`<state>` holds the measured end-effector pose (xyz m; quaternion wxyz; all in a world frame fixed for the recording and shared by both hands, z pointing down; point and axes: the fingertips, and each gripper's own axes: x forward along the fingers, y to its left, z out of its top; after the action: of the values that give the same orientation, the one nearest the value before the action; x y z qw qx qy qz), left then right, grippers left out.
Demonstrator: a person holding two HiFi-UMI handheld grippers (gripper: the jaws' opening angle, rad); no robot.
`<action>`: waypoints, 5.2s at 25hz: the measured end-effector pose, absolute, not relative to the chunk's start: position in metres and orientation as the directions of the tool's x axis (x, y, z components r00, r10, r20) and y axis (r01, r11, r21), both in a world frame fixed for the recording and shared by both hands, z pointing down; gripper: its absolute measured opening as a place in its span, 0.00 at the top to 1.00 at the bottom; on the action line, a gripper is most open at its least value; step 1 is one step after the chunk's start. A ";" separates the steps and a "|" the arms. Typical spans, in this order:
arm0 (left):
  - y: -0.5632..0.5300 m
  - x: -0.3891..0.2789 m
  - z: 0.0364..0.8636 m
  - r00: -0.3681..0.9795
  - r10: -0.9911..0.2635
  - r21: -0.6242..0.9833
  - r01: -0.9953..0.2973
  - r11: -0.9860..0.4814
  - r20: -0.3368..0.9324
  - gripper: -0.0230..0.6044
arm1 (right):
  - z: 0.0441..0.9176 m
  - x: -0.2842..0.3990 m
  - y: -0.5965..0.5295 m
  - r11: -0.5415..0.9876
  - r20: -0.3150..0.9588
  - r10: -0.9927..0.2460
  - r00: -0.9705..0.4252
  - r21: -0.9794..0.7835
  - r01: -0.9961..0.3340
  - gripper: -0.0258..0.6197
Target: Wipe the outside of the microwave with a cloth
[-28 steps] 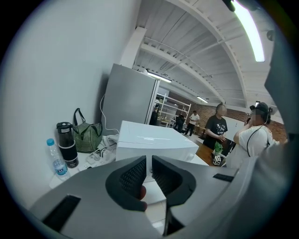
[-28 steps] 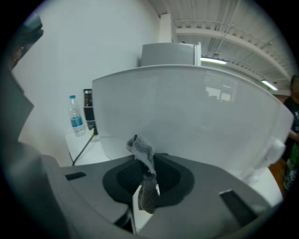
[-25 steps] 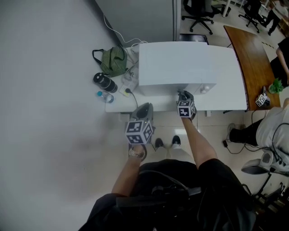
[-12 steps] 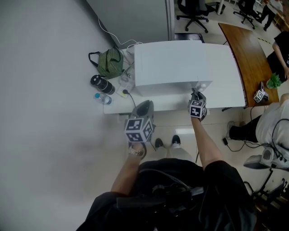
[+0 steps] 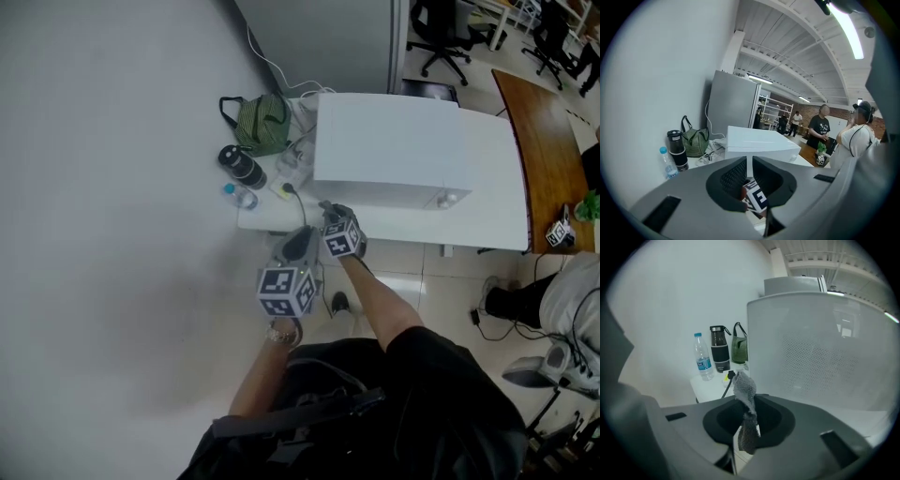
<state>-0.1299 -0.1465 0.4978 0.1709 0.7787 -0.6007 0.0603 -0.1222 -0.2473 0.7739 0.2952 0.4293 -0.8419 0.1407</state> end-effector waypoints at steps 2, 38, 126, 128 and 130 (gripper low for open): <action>-0.142 -0.142 0.500 0.249 -0.919 0.194 -0.961 -0.195 0.306 0.89 | 0.776 -0.112 -0.257 0.567 0.633 -0.648 -0.424 0.029 -0.823 0.88; -0.214 -0.119 0.483 0.390 -0.898 0.283 -0.901 -0.328 0.202 0.89 | 0.504 -0.067 -0.433 0.563 0.574 -0.330 -0.749 -0.517 -0.644 0.88; -0.278 -0.121 0.536 0.241 -0.871 0.201 -0.965 -0.168 0.428 0.89 | 0.618 -0.082 -0.407 0.599 0.830 -0.201 -0.520 -0.316 -0.736 0.88; -0.280 -0.117 0.533 0.253 -0.873 0.207 -0.962 -0.180 0.417 0.89 | 0.619 -0.032 -0.416 0.565 0.844 -0.241 -0.479 -0.279 -0.777 0.88; -0.282 -0.112 0.531 0.268 -0.872 0.212 -0.958 -0.195 0.409 0.89 | 0.615 0.028 -0.422 0.505 0.847 -0.293 -0.443 -0.256 -0.824 0.88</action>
<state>-0.1115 -0.2819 0.5313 0.2151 0.7667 -0.5967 0.0990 0.0283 -0.4222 0.6146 0.3861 0.3594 -0.7770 0.3436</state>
